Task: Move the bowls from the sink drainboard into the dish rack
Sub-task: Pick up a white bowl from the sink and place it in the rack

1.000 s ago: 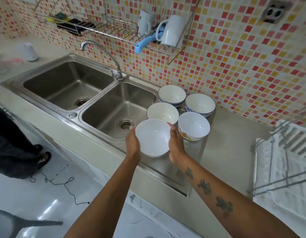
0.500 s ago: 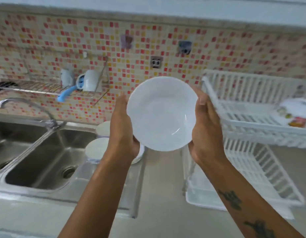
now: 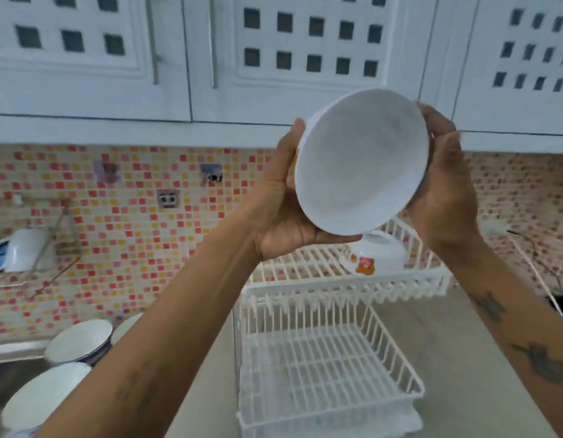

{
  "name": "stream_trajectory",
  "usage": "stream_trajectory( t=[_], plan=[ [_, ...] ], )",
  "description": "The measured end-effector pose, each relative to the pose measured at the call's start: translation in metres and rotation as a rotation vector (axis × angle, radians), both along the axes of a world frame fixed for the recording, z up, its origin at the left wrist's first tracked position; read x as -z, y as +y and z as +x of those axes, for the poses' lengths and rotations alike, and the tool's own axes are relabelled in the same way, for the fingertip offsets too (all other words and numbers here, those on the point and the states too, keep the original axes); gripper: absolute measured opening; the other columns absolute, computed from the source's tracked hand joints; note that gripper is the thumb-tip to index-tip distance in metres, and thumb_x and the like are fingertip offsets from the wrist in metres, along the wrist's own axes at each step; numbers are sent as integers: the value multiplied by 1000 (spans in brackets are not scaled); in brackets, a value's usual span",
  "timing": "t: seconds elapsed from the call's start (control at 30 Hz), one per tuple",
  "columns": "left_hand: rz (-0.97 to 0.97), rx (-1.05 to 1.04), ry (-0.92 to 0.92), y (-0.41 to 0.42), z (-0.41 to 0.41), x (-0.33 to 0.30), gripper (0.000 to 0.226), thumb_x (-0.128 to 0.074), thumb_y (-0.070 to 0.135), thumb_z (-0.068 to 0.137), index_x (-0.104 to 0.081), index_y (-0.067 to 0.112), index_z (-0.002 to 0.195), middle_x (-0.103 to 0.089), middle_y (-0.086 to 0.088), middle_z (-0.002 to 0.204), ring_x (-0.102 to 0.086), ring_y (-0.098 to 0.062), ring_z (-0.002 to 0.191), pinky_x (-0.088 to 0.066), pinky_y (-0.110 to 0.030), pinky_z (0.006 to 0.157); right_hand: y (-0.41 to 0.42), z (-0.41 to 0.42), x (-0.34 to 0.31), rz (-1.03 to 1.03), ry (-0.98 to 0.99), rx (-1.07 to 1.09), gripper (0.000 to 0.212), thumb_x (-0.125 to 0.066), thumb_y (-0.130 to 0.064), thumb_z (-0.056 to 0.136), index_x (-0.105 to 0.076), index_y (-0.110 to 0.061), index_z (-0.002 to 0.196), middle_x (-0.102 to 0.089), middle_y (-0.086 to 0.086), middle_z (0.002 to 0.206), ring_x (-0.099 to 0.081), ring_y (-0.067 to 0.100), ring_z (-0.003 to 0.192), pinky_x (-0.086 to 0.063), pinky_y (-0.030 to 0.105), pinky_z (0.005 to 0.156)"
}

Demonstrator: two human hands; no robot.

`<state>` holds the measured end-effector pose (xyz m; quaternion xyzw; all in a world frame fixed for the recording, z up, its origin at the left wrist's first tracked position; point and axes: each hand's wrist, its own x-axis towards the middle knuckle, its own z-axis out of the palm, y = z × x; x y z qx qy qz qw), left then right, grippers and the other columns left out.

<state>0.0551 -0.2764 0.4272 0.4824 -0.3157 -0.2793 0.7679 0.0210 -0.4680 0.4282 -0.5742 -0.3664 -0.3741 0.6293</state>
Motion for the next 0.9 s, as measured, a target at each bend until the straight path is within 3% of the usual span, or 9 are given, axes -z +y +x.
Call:
stream_trajectory(
  t=[0.1, 0.2, 0.27, 0.37, 0.47, 0.67, 0.73, 0.8, 0.9],
  plan=[
    [116, -271, -124, -37, 7, -8, 52, -53, 63, 86, -63, 19, 113, -67, -11, 110, -64, -31, 103, -49, -53, 97, -48, 8, -15, -161, 252, 131, 62, -26, -71, 78, -64, -36, 112, -70, -11, 115, -64, 11, 109, -46, 38, 99],
    [324, -558, -367, -71, 27, 1, 49, -74, 55, 68, -68, 20, 101, -70, 1, 88, -65, -15, 83, -53, -29, 76, -90, 21, -21, -526, 448, 286, 70, -38, -88, 67, -60, -42, 115, -65, -7, 122, -61, 11, 112, -43, 38, 104],
    [361, -596, -480, -89, 47, 11, 64, -82, 53, 60, -69, 17, 111, -76, -5, 95, -70, -13, 80, -55, -25, 69, -110, 36, -18, -738, 504, 395, 60, -50, -75, 75, -49, -44, 126, -58, -7, 129, -59, 9, 111, -48, 42, 101],
    [405, -577, -532, -108, 71, 26, 69, -87, 39, 67, -63, 8, 123, -74, -10, 96, -72, -10, 69, -55, -21, 59, -129, 58, -6, -900, 621, 430, 84, -70, -68, 67, -32, -46, 139, -45, -5, 143, -54, 17, 121, -51, 41, 99],
    [496, -616, -578, -123, 86, 44, 77, -92, 39, 58, -61, 12, 123, -71, -9, 109, -74, -16, 84, -59, -26, 58, -142, 79, 18, -892, 672, 326, 94, -84, -43, 65, -33, -38, 143, -44, -4, 142, -52, 20, 124, -54, 33, 94],
    [601, -610, -560, -141, 101, 69, 48, -93, 15, 63, -58, 33, 90, -66, 4, 95, -67, -14, 84, -63, -35, 72, -159, 107, 62, -833, 687, 282, 90, -90, -26, 62, -40, -36, 136, -40, -10, 142, -52, 16, 122, -51, 30, 96],
    [711, -679, -592, -148, 106, 73, 65, -98, 37, 49, -59, 29, 100, -63, 7, 100, -63, -14, 97, -61, -39, 82, -165, 116, 70, -839, 704, 271, 83, -90, -23, 62, -43, -36, 130, -37, -10, 145, -50, 18, 124, -51, 32, 98],
    [787, -738, -622, -157, 128, 85, 110, -93, 65, 27, -56, 20, 120, -62, 0, 115, -62, -22, 111, -61, -44, 83, -170, 122, 74, -838, 704, 279, 80, -89, -20, 63, -45, -35, 127, -39, -9, 143, -50, 18, 124, -50, 33, 99],
    [822, -737, -629, -168, 157, 100, 132, -87, 75, 16, -52, 17, 129, -61, -3, 123, -61, -24, 114, -61, -45, 82, -176, 128, 73, -849, 705, 288, 78, -88, -15, 65, -45, -33, 127, -42, -9, 139, -50, 16, 123, -49, 32, 99]
  ],
)
